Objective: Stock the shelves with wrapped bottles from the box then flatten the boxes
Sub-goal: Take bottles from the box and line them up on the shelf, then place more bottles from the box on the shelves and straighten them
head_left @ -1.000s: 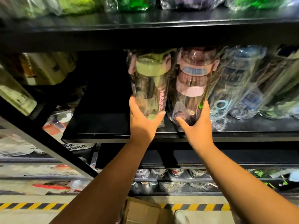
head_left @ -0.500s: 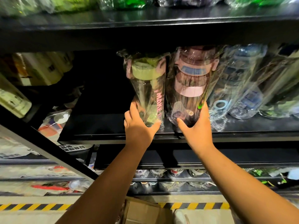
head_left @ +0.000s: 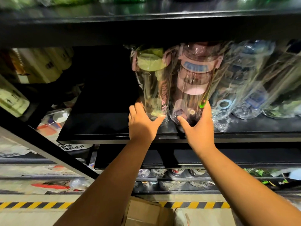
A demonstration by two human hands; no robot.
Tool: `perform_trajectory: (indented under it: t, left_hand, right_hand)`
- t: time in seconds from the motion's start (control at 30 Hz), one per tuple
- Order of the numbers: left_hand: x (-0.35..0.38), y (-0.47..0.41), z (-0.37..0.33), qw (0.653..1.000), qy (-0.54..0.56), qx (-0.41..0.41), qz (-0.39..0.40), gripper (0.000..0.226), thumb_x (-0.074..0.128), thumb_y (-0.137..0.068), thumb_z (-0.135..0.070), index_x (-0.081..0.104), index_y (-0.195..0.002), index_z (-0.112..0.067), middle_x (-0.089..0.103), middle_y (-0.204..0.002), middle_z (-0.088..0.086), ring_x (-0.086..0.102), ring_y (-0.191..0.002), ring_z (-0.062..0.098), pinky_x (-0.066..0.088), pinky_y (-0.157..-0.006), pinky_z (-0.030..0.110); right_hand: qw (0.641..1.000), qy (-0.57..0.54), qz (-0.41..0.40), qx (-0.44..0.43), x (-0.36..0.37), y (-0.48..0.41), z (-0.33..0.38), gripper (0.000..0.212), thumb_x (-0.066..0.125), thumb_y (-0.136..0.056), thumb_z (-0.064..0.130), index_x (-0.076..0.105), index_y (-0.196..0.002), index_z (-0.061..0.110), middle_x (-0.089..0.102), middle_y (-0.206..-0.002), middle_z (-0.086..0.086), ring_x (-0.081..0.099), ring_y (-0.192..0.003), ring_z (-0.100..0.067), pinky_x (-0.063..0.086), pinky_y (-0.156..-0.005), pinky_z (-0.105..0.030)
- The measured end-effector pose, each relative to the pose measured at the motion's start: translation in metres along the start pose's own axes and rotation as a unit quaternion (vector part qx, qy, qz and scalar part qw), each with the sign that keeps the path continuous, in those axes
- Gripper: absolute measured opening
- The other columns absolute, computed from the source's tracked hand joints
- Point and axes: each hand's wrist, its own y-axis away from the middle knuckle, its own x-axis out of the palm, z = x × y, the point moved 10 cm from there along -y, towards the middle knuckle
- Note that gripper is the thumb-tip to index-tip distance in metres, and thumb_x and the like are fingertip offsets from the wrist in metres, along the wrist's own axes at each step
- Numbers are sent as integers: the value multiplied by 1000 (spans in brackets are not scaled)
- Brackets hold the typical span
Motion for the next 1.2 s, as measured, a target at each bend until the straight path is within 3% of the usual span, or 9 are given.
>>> perform_trajectory:
  t: [0.23, 0.33, 0.43, 0.57, 0.67, 0.83, 0.93, 1.03, 1.2]
  left_hand:
    - [2, 2, -4, 999, -44, -5, 14, 70, 77, -76, -56, 42, -115, -11, 43, -120, 7, 49, -113, 31, 45, -98, 48]
    - [4, 4, -2, 999, -33, 5, 38, 80, 78, -77, -53, 39, -132, -9, 41, -133, 8, 46, -123, 31, 44, -103, 47]
    - [4, 10, 3, 997, -3, -4, 81, 101, 76, -81, -50, 17, -155, -14, 26, -157, 8, 32, -142, 28, 34, -115, 44]
    - [-1, 26, 5, 995, -2, 18, 100, 109, 74, -84, -50, 0, -159, -24, 17, -164, 2, 22, -149, 24, 27, -120, 41]
    - [-8, 44, 12, 994, -24, 54, 92, 102, 72, -85, -49, 8, -159, -21, 27, -160, 5, 26, -147, 24, 27, -120, 41]
    - [-17, 92, 28, 969, -158, 189, 33, 83, 61, -83, -55, 42, -147, -7, 45, -150, 15, 38, -143, 35, 27, -118, 55]
    - [-17, 132, 52, 957, -207, 199, 35, 84, 64, -80, -55, 40, -149, -14, 32, -159, 11, 25, -149, 32, 17, -119, 55]
    - [-9, 169, 88, 956, -209, 186, 86, 90, 74, -77, -53, 40, -150, -14, 35, -157, 13, 27, -148, 35, 19, -117, 57]
    - [-4, 214, 141, 945, -241, 127, 182, 93, 68, -81, -61, 30, -155, -20, 25, -162, 12, 17, -152, 33, 8, -121, 49]
  right_hand:
    - [999, 22, -10, 23, 2, -1, 0, 92, 76, -83, 36, 19, -153, 20, 44, -148, -5, 45, -134, -25, 42, -107, -41]
    - [999, 27, -6, 31, 3, -1, -1, 96, 77, -82, 39, 16, -154, 21, 43, -149, -6, 44, -136, -26, 43, -107, -45]
    - [999, 41, 0, 34, 2, 1, 0, 103, 78, -82, 40, 10, -156, 19, 38, -153, -9, 36, -141, -28, 38, -111, -44]
    - [997, 73, 10, 33, -1, 15, 4, 107, 75, -85, 38, 2, -158, 13, 21, -162, -11, 18, -149, -27, 22, -120, -40]
    - [987, 159, 16, -17, 2, 46, 9, 103, 71, -88, 40, 3, -157, 4, 13, -163, -14, 11, -150, -30, 11, -121, -39]
    - [938, 334, 60, -70, 26, 115, -10, 90, 62, -88, 52, 21, -156, 9, 7, -164, -16, 2, -151, -36, 10, -117, -60]
    - [896, 414, 122, -105, 46, 157, -28, 88, 62, -87, 56, 27, -155, 13, 11, -164, -15, 7, -150, -38, 14, -115, -62]
    - [871, 448, 184, -86, 59, 195, -50, 84, 61, -87, 58, 31, -154, 17, 18, -163, -16, 15, -149, -40, 18, -114, -63]
    - [854, 434, 286, -18, 75, 251, -65, 77, 44, -95, 59, 13, -158, 27, 7, -165, -12, 7, -151, -38, 10, -118, -59]
